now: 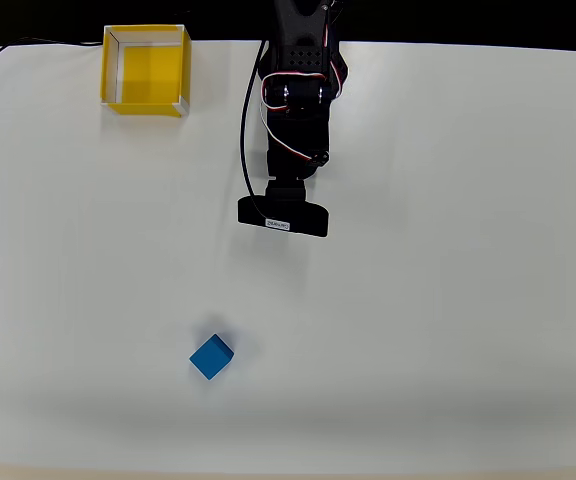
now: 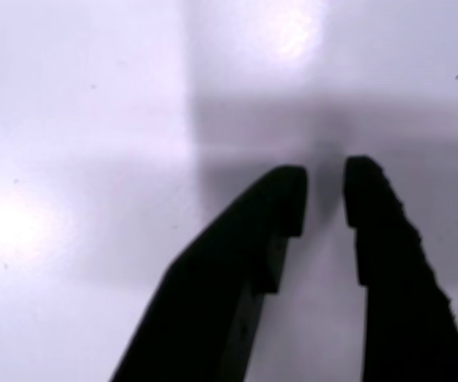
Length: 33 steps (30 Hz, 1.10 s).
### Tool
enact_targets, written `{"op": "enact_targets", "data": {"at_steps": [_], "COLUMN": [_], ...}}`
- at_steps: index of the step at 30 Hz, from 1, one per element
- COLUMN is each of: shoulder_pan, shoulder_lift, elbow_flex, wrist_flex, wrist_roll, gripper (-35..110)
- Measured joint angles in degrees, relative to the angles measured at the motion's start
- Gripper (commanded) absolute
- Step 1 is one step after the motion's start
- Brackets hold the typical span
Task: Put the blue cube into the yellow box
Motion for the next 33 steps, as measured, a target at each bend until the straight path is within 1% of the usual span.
{"op": "enact_targets", "data": {"at_steps": [12, 16, 18, 21, 26, 28, 29, 33], "shoulder_pan": [0.0, 0.0, 0.0, 1.14, 4.39, 6.42, 7.29, 11.07], "shoulder_lift": [0.0, 0.0, 0.0, -1.85, -13.62, -19.95, -22.68, -33.13], "elbow_flex": [0.0, 0.0, -0.09, -0.26, -4.04, -8.09, -9.67, -13.71], "wrist_flex": [0.0, 0.0, -1.32, -7.29, -22.24, -29.36, -32.52, -46.67], "wrist_roll": [-0.09, -1.58, -1.67, -2.81, -1.67, 0.35, 1.05, 2.72], "gripper": [0, 0, 0, 1, 15, 32, 37, 44]}}
